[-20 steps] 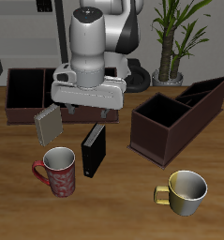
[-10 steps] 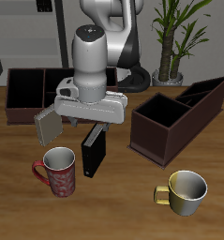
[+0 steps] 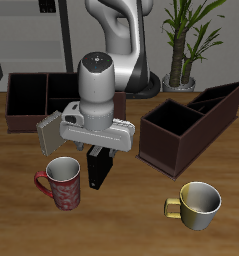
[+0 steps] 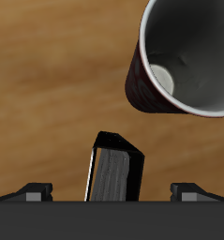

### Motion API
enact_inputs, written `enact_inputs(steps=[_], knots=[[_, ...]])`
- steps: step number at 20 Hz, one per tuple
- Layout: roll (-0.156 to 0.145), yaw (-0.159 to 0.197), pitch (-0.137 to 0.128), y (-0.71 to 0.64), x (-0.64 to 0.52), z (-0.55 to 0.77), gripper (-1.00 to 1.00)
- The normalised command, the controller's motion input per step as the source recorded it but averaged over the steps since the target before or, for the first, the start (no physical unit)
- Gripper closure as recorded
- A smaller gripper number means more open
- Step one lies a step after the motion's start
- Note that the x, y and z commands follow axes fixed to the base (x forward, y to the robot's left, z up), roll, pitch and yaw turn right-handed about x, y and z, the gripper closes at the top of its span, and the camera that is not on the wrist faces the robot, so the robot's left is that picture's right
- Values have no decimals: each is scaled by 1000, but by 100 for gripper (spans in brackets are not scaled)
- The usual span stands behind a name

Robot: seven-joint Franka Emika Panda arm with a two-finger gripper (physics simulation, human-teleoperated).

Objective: Place the black book into the back desk caddy's right compartment

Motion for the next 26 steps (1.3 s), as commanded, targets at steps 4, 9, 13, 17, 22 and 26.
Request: enact_inputs(steps=[4, 9, 13, 17, 22, 26], knots=[[-11, -28, 35, -3, -16, -261, 100], [-3, -42, 36, 6, -30, -219, 100], [3, -3, 4, 54, -74, 31, 100], [-16, 25, -50, 11, -185, 567, 100], [-4, 49, -66, 75, -324, 669, 100], [-22, 81, -21, 126, -445, 633, 100]])
